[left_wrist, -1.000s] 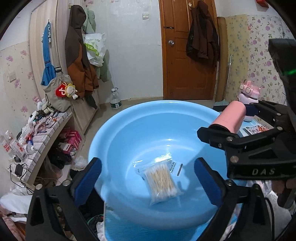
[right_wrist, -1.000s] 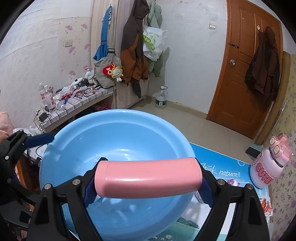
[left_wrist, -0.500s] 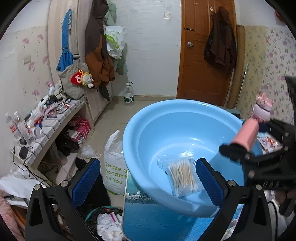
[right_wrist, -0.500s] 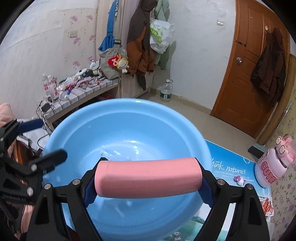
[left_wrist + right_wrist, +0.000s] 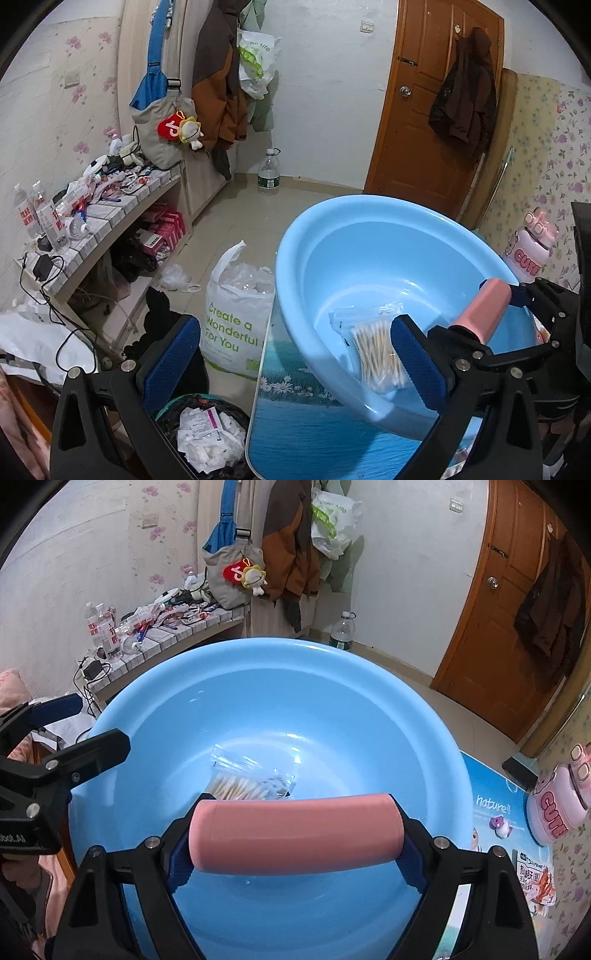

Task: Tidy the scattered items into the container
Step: 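Lower the pink roll into the basin and open the right gripper, then withdraw both grippers from the basin toward the tissue pack and toothpick box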

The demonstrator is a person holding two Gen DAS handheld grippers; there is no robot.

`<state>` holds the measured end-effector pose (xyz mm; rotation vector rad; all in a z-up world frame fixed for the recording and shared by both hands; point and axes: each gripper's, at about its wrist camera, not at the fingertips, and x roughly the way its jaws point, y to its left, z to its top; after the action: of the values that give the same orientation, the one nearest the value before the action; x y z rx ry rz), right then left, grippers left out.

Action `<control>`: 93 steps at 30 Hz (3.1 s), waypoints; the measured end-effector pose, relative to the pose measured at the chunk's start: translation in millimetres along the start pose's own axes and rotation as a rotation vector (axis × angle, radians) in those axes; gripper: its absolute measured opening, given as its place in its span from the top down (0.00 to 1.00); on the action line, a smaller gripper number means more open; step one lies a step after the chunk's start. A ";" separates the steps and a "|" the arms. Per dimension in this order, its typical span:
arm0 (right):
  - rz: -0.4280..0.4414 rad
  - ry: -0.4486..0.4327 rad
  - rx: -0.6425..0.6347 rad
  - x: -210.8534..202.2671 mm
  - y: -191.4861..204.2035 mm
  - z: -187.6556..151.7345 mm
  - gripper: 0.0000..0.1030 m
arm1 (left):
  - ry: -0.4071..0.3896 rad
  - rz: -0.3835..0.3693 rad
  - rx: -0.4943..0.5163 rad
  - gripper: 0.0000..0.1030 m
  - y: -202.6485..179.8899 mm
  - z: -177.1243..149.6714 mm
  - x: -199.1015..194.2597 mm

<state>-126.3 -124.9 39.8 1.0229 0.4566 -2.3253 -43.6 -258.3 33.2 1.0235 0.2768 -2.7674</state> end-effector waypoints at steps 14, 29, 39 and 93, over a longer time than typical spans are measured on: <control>0.011 0.028 0.033 5.2 -3.2 -0.4 0.14 | -0.003 -0.015 0.013 0.00 -4.0 1.2 1.4; 0.024 0.073 0.021 7.8 -3.8 2.5 0.14 | -0.005 -0.014 0.020 0.00 -9.1 1.6 -1.9; -0.001 0.083 0.026 7.3 -1.6 1.2 0.12 | -0.005 -0.011 0.019 0.00 -11.0 1.6 -3.0; -0.141 -0.171 0.303 -142.6 -105.1 -102.7 0.00 | -0.048 -0.071 0.160 0.00 -125.0 -17.0 -66.6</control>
<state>-52.7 59.7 89.1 0.9399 0.1128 -2.6393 -11.9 -126.6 78.2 0.9983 0.0877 -2.9136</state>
